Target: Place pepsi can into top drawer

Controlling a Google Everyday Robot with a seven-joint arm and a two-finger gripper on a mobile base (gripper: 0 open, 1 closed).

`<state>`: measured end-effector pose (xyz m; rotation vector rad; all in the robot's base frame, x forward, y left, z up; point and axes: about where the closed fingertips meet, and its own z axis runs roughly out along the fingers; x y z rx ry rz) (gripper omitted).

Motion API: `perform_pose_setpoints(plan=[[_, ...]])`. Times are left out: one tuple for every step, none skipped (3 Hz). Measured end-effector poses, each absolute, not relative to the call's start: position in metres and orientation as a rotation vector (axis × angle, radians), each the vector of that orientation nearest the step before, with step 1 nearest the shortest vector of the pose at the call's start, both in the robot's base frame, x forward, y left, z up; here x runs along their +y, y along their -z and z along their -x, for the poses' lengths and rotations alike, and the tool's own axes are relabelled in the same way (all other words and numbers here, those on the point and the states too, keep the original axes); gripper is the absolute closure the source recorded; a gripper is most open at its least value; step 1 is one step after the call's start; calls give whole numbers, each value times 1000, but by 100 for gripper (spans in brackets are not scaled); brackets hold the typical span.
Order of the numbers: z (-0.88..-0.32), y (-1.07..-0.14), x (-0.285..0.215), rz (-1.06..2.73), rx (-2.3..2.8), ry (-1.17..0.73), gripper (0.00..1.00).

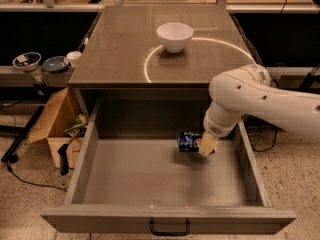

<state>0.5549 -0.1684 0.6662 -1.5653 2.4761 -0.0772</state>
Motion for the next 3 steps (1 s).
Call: perform_pose_setpoints(plan=[[-555, -666, -168, 1565, 2476, 77, 53], [-555, -666, -168, 1565, 2476, 77, 30], [-555, -666, -168, 1565, 2476, 77, 6]])
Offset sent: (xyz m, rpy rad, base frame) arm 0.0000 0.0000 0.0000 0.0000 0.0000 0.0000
